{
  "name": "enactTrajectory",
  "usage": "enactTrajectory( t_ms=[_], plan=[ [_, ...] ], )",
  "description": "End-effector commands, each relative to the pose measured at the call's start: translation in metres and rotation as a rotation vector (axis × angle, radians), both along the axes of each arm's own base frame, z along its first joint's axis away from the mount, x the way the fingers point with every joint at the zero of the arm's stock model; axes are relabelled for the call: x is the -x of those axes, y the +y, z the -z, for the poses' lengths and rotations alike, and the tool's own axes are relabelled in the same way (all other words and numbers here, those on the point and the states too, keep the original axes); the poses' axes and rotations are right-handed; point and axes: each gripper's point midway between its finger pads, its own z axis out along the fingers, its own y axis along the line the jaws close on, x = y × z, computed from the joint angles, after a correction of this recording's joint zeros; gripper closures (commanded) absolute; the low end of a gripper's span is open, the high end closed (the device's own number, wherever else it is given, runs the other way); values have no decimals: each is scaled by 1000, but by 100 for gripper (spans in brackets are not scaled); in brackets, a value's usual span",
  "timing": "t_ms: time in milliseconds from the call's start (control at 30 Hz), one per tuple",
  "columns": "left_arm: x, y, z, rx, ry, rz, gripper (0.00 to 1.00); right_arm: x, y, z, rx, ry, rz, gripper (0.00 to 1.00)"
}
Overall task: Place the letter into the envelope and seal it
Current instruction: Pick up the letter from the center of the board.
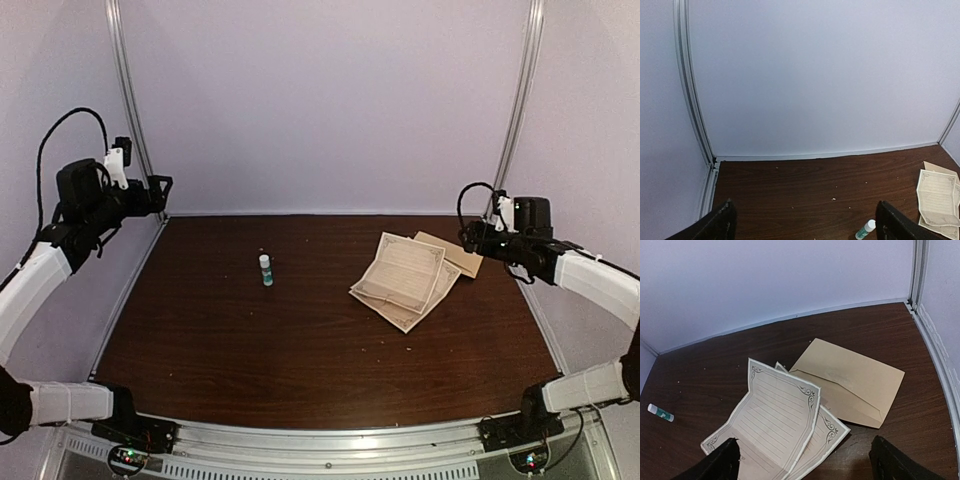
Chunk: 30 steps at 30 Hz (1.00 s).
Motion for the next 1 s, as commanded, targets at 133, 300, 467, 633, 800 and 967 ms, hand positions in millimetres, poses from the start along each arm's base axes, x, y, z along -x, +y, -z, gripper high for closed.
enactTrajectory(
  t_ms=[133,300,467,633,800,967],
  plan=[
    [-2,15,11,-81,-38,-75,2,-39,15,30,-32,87,-57,17],
    [-1,22,9,-95,-45,-116,2,-74,18,46,-27,123,-89,24],
    [-4,27,14,-111,-29,-144,2,-104,8,67,-11,154,-81,27],
    [-8,29,20,-118,-10,-154,2,-120,13,96,12,216,-125,33],
    [-11,30,26,-123,8,-156,2,-124,20,113,7,242,-170,35],
    [-12,30,28,-128,15,-159,2,-127,28,127,-11,263,-219,42]
  ],
)
